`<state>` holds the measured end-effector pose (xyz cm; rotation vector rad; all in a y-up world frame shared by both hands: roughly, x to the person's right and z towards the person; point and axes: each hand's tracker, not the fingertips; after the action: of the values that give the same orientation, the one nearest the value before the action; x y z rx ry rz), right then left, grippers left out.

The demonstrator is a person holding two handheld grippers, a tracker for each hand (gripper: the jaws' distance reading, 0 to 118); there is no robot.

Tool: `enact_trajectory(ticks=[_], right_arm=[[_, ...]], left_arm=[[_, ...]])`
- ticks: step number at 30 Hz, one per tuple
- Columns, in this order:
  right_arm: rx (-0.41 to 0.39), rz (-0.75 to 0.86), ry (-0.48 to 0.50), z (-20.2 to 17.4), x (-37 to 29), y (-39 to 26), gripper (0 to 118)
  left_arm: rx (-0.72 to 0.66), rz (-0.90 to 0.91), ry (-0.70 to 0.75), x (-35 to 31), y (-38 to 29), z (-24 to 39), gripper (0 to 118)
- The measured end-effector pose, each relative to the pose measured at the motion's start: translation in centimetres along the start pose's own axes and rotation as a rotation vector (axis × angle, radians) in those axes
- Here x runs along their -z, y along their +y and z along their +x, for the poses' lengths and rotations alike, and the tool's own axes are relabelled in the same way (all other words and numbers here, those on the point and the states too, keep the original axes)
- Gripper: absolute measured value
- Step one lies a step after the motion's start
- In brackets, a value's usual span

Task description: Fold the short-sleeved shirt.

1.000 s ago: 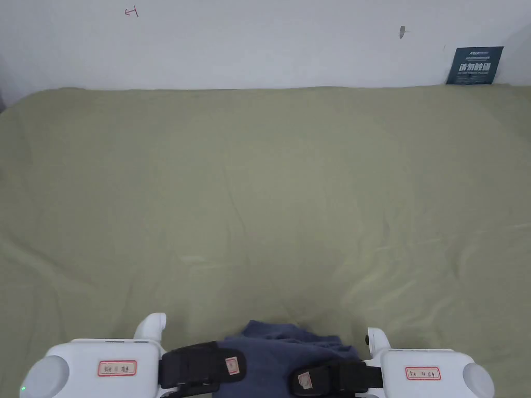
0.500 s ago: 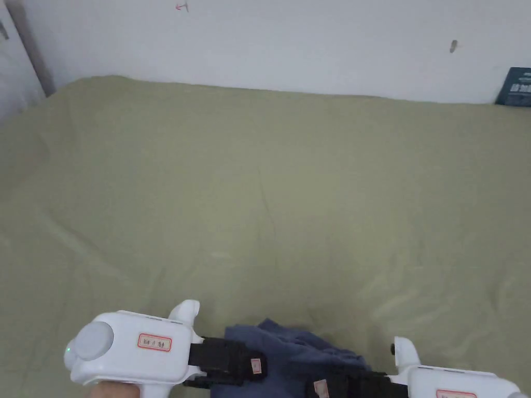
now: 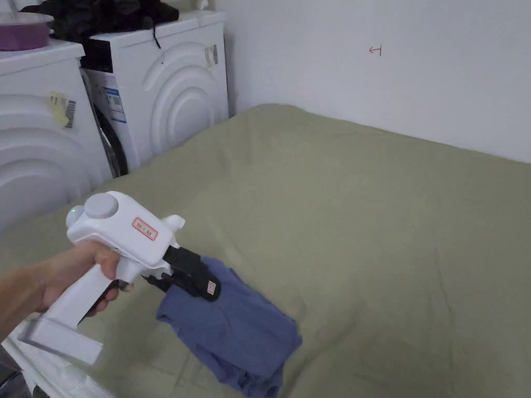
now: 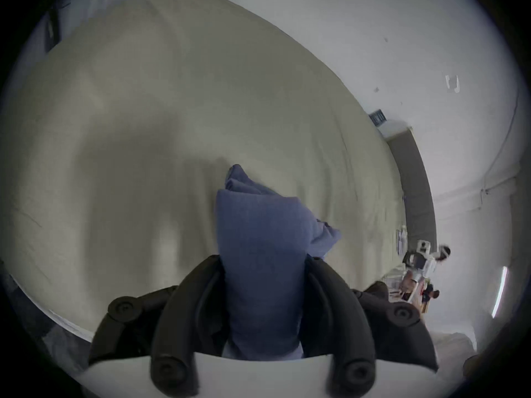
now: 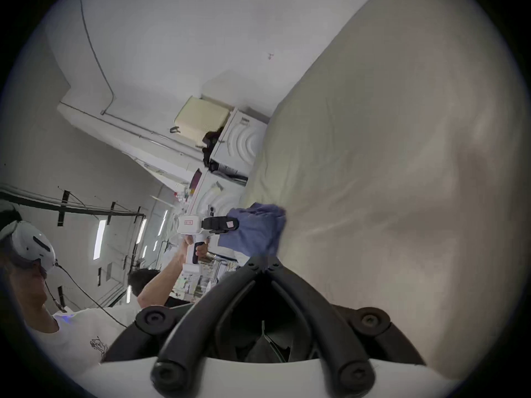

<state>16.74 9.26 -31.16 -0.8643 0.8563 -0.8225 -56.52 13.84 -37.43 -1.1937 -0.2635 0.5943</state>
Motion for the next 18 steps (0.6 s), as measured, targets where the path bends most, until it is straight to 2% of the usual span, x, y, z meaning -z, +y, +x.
enact_trajectory(ticks=[5,6,8,9,12,15,17,18], right_arm=[[-0.017,0.017,-0.073,0.0,-1.0,1.0,0],[-0.016,0.017,-0.084,0.1,-1.2,1.1,0],[-0.011,0.018,-0.119,0.3,-1.4,1.1,0],[-0.007,0.018,-0.125,0.4,-1.5,1.1,0],[-0.004,0.023,-0.134,0.3,-1.8,0.9,0],[-0.023,0.027,-0.136,-0.2,-2.7,1.0,0],[-0.059,0.041,-0.136,-1.1,-3.6,1.2,0],[-0.074,0.058,-0.144,-1.7,-4.0,1.4,0]], left_arm=[[-0.031,-0.007,0.058,-1.0,2.1,-2.1,40],[-0.034,-0.015,0.061,-1.2,2.7,-3.0,46],[-0.016,0.022,0.129,-1.2,2.9,-3.1,103],[-0.003,0.065,0.174,-1.5,2.8,-2.8,118],[-0.039,0.210,0.183,-3.6,1.7,-2.5,118],[-0.046,0.199,0.144,-4.7,0.0,0.3,117],[0.037,0.245,0.129,-4.9,-1.5,4.0,116],[0.077,0.257,0.095,-4.9,-0.9,3.2,114]])
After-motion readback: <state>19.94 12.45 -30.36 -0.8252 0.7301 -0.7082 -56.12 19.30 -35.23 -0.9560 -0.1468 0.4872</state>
